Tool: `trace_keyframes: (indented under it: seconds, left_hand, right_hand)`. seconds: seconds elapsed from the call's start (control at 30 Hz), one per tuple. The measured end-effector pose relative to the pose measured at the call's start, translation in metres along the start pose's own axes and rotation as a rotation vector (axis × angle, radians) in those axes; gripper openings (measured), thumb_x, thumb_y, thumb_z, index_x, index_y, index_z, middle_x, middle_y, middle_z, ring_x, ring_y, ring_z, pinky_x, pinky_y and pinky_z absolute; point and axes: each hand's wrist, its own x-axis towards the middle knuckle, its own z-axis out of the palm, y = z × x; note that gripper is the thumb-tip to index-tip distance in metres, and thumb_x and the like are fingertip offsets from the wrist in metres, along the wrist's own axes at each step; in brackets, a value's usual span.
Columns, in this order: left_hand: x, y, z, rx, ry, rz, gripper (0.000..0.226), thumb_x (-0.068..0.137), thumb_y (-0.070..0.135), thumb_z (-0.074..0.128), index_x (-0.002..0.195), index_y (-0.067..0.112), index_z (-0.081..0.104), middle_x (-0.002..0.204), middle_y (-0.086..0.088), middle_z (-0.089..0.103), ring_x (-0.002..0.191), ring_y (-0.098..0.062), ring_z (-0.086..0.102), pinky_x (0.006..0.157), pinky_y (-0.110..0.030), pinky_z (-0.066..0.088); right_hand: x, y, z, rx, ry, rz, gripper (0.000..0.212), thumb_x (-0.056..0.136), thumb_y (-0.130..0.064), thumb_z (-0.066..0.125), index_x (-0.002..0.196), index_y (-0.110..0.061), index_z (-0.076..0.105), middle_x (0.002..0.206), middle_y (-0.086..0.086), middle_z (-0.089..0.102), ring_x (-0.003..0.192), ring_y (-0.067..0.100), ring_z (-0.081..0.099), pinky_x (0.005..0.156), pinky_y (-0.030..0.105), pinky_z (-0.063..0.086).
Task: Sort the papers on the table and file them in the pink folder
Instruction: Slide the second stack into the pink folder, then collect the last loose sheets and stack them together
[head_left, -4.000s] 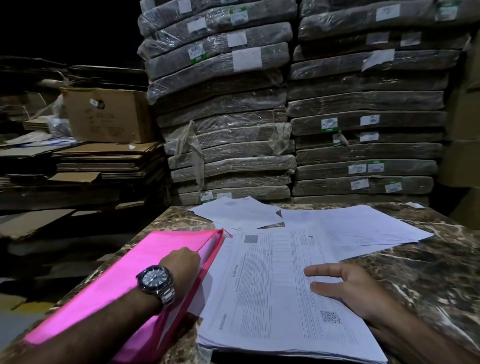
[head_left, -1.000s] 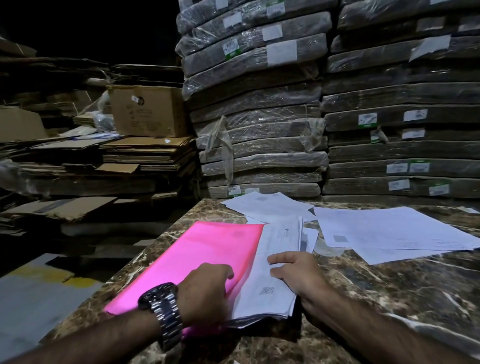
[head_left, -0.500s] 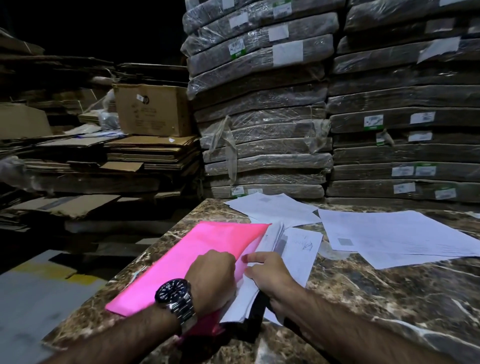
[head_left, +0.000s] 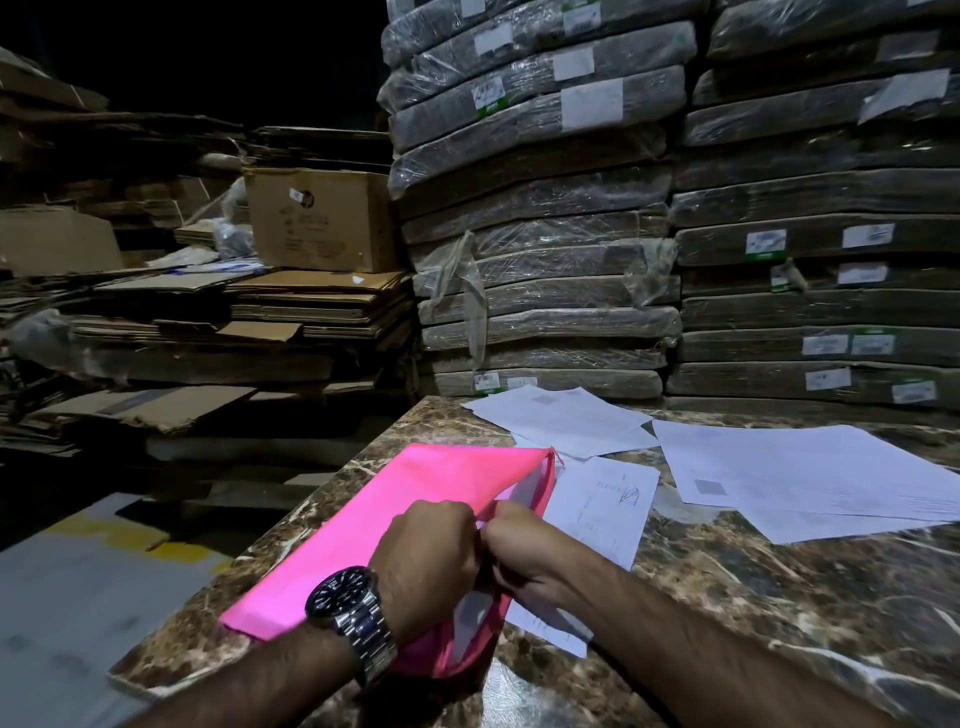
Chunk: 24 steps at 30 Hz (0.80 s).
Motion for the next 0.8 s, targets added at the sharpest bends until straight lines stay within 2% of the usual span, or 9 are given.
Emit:
trace_keyframes:
  seconds: [0.1, 0.2, 0.3, 0.43, 0.53, 0.57, 0.63, 0.7, 0.8]
  left_hand:
    - [-0.001, -0.003, 0.002, 0.010, 0.016, -0.039, 0.030, 0.089, 0.030, 0.046, 0.064, 0.013, 0.041, 0.080, -0.014, 0.065, 0.075, -0.034, 0.059, 0.057, -0.032, 0.033]
    - [-0.004, -0.007, 0.009, 0.029, 0.029, -0.022, 0.026, 0.090, 0.033, 0.043, 0.088, 0.013, 0.060, 0.092, -0.008, 0.070, 0.089, -0.031, 0.064, 0.069, -0.038, 0.050]
    - [-0.007, 0.000, 0.013, 0.033, 0.014, 0.042, 0.035, 0.091, 0.043, 0.046, 0.115, 0.022, 0.059, 0.107, 0.000, 0.069, 0.100, -0.022, 0.064, 0.082, -0.034, 0.051]
    - [0.006, 0.023, 0.019, -0.048, 0.015, 0.206, 0.030, 0.092, 0.044, 0.049, 0.113, 0.026, 0.060, 0.100, 0.004, 0.058, 0.094, -0.017, 0.058, 0.075, -0.027, 0.045]
    - [0.023, 0.037, 0.032, -0.074, -0.105, 0.319, 0.036, 0.093, 0.040, 0.047, 0.120, 0.021, 0.061, 0.116, 0.000, 0.063, 0.107, -0.020, 0.058, 0.090, -0.032, 0.047]
    - [0.027, 0.041, 0.036, -0.064, -0.130, 0.351, 0.036, 0.093, 0.040, 0.045, 0.118, 0.019, 0.062, 0.116, -0.001, 0.065, 0.108, -0.021, 0.059, 0.090, -0.034, 0.048]
    - [0.030, 0.048, 0.042, -0.062, -0.141, 0.393, 0.032, 0.093, 0.039, 0.043, 0.099, 0.015, 0.064, 0.098, -0.005, 0.070, 0.093, -0.025, 0.062, 0.078, -0.037, 0.049]
    - [0.032, 0.050, 0.046, -0.086, -0.126, 0.394, 0.035, 0.093, 0.041, 0.043, 0.081, 0.012, 0.058, 0.077, -0.006, 0.066, 0.075, -0.025, 0.059, 0.067, -0.038, 0.047]
    - [0.034, 0.047, 0.047, -0.148, -0.117, 0.352, 0.046, 0.087, 0.051, 0.042, 0.072, 0.009, 0.052, 0.065, -0.008, 0.059, 0.063, -0.023, 0.053, 0.063, -0.041, 0.045]
  right_hand:
    - [-0.009, 0.000, -0.017, -0.010, -0.071, 0.069, 0.033, 0.086, 0.017, 0.031, 0.092, -0.002, 0.057, 0.070, 0.013, 0.053, 0.062, 0.022, 0.058, 0.070, 0.037, 0.056]
    - [-0.024, 0.001, -0.038, -0.118, -0.042, 0.060, 0.024, 0.088, 0.013, 0.045, 0.103, -0.001, 0.058, 0.072, 0.018, 0.058, 0.051, 0.019, 0.056, 0.053, 0.028, 0.054]
    - [-0.039, -0.005, -0.064, -0.184, 0.079, 0.042, 0.011, 0.090, 0.006, 0.052, 0.095, 0.000, 0.060, 0.072, 0.018, 0.057, 0.044, 0.017, 0.049, 0.044, 0.025, 0.045]
    - [-0.052, -0.018, -0.106, -0.297, 0.293, 0.004, 0.014, 0.092, -0.002, 0.050, 0.080, -0.003, 0.057, 0.072, 0.016, 0.050, 0.047, 0.019, 0.044, 0.048, 0.028, 0.039]
    - [-0.055, -0.024, -0.128, -0.384, 0.407, 0.050, 0.020, 0.090, 0.000, 0.045, 0.072, -0.008, 0.045, 0.060, 0.010, 0.041, 0.040, 0.016, 0.035, 0.046, 0.021, 0.031]
    - [-0.055, -0.024, -0.133, -0.382, 0.414, 0.083, 0.018, 0.089, -0.001, 0.045, 0.073, -0.008, 0.044, 0.059, 0.008, 0.039, 0.042, 0.017, 0.034, 0.047, 0.023, 0.029]
    - [-0.055, -0.025, -0.135, -0.310, 0.410, 0.145, 0.009, 0.090, -0.002, 0.045, 0.083, -0.007, 0.047, 0.066, 0.008, 0.039, 0.049, 0.019, 0.033, 0.050, 0.027, 0.029]
    - [-0.056, -0.026, -0.132, -0.224, 0.405, 0.193, 0.005, 0.094, -0.005, 0.046, 0.096, -0.004, 0.050, 0.074, 0.012, 0.044, 0.052, 0.021, 0.041, 0.048, 0.027, 0.040]
    - [-0.055, -0.030, -0.125, -0.150, 0.396, 0.234, 0.022, 0.097, -0.011, 0.049, 0.116, 0.001, 0.047, 0.085, 0.018, 0.052, 0.064, 0.025, 0.054, 0.048, 0.030, 0.049]
